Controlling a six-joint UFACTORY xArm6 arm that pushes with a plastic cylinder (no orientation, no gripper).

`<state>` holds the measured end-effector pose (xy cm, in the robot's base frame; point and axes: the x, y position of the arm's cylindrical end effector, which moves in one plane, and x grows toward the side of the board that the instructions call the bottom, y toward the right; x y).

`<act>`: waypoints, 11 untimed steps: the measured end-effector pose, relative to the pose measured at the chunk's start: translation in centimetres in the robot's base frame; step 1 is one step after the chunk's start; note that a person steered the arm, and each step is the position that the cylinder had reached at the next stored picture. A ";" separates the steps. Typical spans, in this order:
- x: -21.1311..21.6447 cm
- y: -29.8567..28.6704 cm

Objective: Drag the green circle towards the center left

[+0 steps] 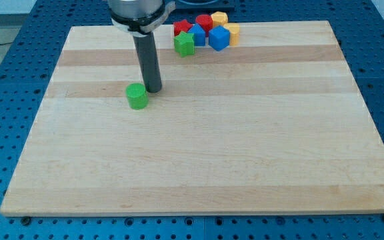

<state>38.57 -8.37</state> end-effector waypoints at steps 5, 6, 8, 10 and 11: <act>2.2 -2.9; 3.3 -1.4; 3.9 -3.3; 3.9 -7.0; 3.8 -8.9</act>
